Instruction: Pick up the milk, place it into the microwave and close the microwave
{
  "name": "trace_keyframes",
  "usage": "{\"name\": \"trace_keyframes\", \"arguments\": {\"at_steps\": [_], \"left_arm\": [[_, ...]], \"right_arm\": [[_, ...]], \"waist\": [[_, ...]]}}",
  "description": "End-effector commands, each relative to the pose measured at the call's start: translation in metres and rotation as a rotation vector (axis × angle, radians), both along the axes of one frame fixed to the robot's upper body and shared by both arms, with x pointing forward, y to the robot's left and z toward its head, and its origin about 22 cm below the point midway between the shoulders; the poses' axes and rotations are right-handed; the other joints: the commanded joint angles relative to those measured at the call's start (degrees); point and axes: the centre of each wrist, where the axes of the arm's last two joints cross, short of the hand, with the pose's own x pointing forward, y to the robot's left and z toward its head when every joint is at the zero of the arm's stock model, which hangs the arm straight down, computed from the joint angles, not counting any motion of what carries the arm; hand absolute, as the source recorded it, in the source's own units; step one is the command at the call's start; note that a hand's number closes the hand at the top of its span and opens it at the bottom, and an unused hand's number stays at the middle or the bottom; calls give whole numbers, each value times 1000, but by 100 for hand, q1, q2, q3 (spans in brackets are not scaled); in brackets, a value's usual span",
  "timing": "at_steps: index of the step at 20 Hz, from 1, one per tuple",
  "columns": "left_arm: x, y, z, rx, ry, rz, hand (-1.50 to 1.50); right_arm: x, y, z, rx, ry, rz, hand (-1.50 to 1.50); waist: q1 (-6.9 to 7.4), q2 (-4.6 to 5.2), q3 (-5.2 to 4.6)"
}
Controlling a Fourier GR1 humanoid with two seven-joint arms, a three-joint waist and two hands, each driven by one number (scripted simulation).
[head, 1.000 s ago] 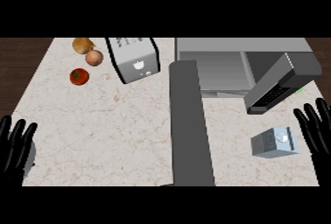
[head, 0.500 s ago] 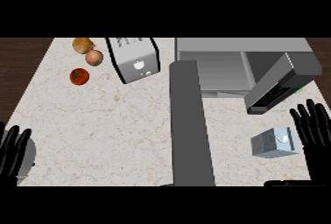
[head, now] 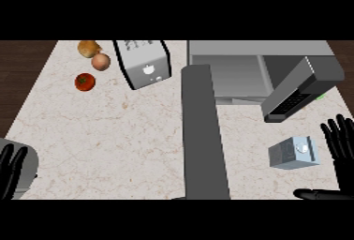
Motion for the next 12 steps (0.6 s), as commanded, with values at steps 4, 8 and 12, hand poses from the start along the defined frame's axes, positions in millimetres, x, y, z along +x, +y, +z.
{"name": "trace_keyframes", "arguments": {"at_steps": [4, 8, 12], "left_arm": [[1, 1, -2, -8, -25, 15, -150], [-5, 5, 9, -5, 11, -14, -150], [-15, -10, -7, -3, 6, -24, -150]], "right_arm": [[-11, -25, -34, -9, 4, 5, -150], [-2, -24, -46, -50, 7, 50, -150], [14, -21, -53, -86, 3, 43, -150]], "waist": [[-12, 0, -1], [-4, 1, -1], [20, 0, -1]]}}
